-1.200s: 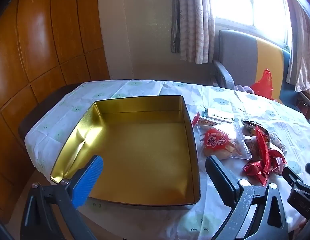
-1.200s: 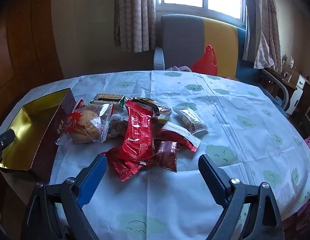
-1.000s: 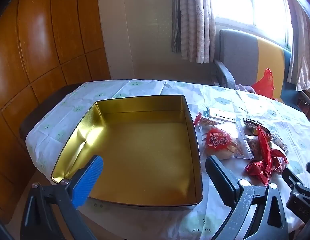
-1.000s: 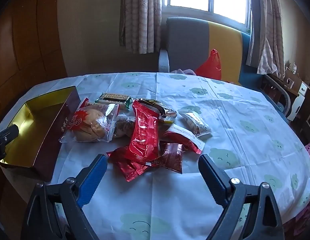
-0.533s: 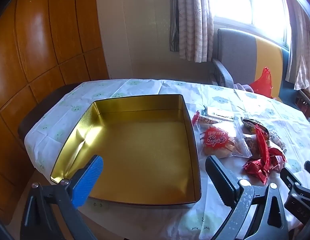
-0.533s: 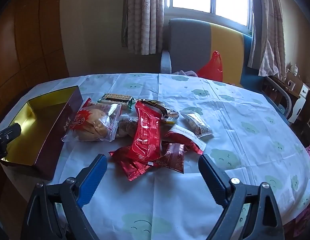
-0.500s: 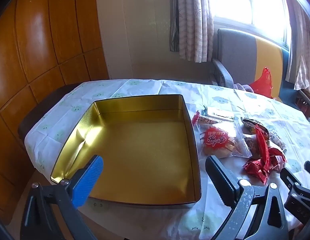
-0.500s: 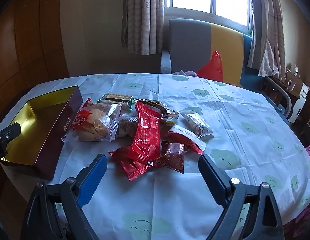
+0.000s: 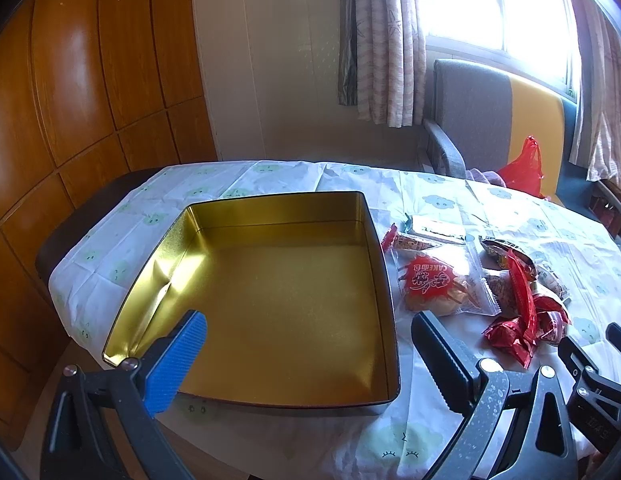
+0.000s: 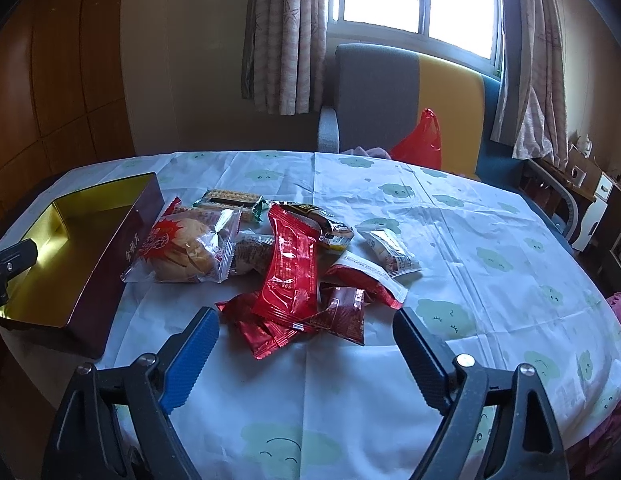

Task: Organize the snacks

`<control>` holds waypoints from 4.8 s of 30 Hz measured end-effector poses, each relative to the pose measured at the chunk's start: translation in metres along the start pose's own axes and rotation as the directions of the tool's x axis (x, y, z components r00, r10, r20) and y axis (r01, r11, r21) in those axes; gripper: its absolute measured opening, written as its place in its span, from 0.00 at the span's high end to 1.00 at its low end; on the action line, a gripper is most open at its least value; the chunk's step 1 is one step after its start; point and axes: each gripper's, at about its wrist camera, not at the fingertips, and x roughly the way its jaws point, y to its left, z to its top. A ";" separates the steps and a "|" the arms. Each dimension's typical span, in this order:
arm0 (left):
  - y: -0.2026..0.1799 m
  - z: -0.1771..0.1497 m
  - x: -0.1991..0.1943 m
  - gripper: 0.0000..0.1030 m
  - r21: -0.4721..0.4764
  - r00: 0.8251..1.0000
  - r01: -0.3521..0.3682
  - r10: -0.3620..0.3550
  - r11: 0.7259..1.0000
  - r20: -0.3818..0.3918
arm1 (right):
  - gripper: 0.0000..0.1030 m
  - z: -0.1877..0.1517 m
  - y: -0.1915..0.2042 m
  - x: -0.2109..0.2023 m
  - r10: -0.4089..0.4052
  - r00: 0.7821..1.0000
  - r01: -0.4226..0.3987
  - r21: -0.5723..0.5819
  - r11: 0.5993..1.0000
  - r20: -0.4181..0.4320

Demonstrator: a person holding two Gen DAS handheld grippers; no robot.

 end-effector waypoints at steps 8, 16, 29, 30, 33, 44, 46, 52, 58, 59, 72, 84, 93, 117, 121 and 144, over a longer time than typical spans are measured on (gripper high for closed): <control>-0.003 0.001 -0.003 0.00 0.007 1.000 0.005 -0.005 1.000 0.002 | 0.20 -0.003 0.002 0.000 0.018 1.000 -0.018 -0.021 1.000 -0.006; -0.007 0.002 -0.005 0.00 0.020 1.000 0.012 -0.012 1.000 -0.001 | 0.20 -0.004 -0.001 0.001 0.045 0.999 -0.045 -0.011 0.999 -0.016; -0.017 0.004 -0.010 0.00 0.048 1.000 0.022 -0.022 0.999 0.004 | 0.20 -0.006 -0.007 0.001 0.046 0.999 -0.046 0.007 0.999 -0.012; -0.018 0.004 -0.011 0.00 0.050 1.000 0.024 -0.024 0.998 0.004 | 0.20 -0.006 -0.008 0.001 0.046 0.999 -0.046 0.008 0.999 -0.012; -0.020 0.004 -0.012 0.00 0.056 1.000 0.027 -0.027 0.998 0.006 | 0.20 -0.006 -0.009 0.002 0.048 0.999 -0.047 0.011 0.999 -0.014; -0.032 0.006 -0.015 0.00 0.087 0.999 0.038 -0.039 0.995 0.009 | 0.20 -0.010 -0.014 0.006 0.055 0.998 -0.054 0.024 0.998 -0.025; -0.034 0.006 -0.015 0.00 0.093 0.999 0.042 -0.043 0.995 0.007 | 0.20 -0.011 -0.016 0.007 0.054 0.998 -0.053 0.027 0.998 -0.031; -0.041 0.005 -0.015 0.00 0.114 0.996 0.084 -0.084 0.990 -0.009 | 0.20 -0.015 -0.020 0.014 0.041 0.997 -0.039 0.032 0.999 -0.064; -0.043 0.007 -0.008 0.00 0.056 0.960 0.272 -0.267 0.961 -0.080 | 0.20 -0.023 -0.027 0.028 0.034 0.991 -0.029 0.041 0.999 -0.130; -0.045 0.008 -0.005 0.00 0.067 0.960 0.270 -0.263 0.961 -0.097 | 0.20 -0.025 -0.028 0.030 0.036 0.989 -0.030 0.042 0.999 -0.142; -0.093 0.039 0.038 0.11 0.592 0.894 0.447 -0.343 0.671 -0.287 | 0.20 -0.043 -0.033 0.051 0.102 0.969 -0.091 0.061 0.994 -0.225; -0.146 0.031 0.139 0.06 0.768 0.872 0.488 -0.210 0.414 -0.442 | 0.20 -0.046 -0.036 0.059 0.140 0.961 -0.136 0.032 0.990 -0.240; -0.148 0.029 0.132 0.33 0.691 0.834 0.552 -0.296 0.467 -0.466 | 0.29 -0.046 -0.044 0.056 0.176 0.960 -0.169 0.052 0.984 -0.218; 0.044 0.077 0.060 0.33 -0.032 0.858 0.473 -0.469 0.880 -0.210 | 0.71 0.016 -0.067 0.101 0.206 0.933 -0.140 0.232 0.963 -0.294; 0.070 0.078 0.107 0.33 -0.175 0.891 0.322 -0.360 0.931 -0.278 | 0.76 0.013 -0.065 0.101 0.173 0.936 -0.121 0.180 0.976 -0.307; 0.070 0.064 0.132 0.27 -0.227 0.940 0.127 -0.190 0.966 -0.283 | 0.77 0.003 -0.059 0.099 0.114 0.939 -0.107 0.039 0.994 -0.326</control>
